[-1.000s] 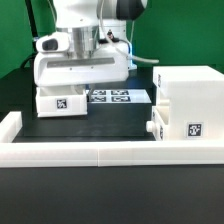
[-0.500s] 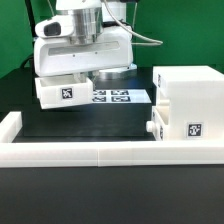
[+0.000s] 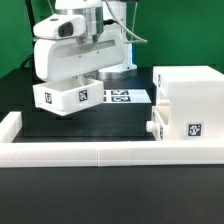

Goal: Assemble drawer

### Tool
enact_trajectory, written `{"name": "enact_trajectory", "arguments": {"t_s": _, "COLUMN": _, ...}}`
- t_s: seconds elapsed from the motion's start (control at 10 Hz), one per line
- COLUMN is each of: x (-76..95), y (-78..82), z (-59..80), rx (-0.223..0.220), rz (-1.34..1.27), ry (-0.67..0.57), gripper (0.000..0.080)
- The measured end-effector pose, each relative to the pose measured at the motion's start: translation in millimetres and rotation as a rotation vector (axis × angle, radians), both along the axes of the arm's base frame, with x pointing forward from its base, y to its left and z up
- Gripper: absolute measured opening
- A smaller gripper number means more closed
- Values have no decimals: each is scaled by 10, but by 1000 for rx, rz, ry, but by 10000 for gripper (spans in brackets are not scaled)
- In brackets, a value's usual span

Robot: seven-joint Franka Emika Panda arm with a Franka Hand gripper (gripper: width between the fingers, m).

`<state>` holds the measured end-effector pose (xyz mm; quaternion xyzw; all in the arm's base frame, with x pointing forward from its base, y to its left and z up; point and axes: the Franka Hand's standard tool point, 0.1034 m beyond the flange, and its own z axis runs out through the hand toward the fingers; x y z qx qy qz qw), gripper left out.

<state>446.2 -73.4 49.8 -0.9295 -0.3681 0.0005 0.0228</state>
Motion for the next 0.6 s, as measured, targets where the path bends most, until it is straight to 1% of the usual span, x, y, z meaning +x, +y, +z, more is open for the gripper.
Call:
{"name": "enact_trajectory", "arguments": {"t_s": 0.1, "x": 88, "y": 24, "z": 31, "rx": 1, "rz": 51, "ry": -4, "gripper": 41}}
{"name": "enact_trajectory", "arguments": {"t_s": 0.3, "x": 201, "y": 58, "z": 93, "rx": -23, "rz": 255, "ry": -17, "gripper": 41}}
{"name": "enact_trajectory", "arguments": {"t_s": 0.6, "x": 174, "y": 30, "z": 67, "rx": -21, "rz": 438, "ry": -16, "gripper": 41}}
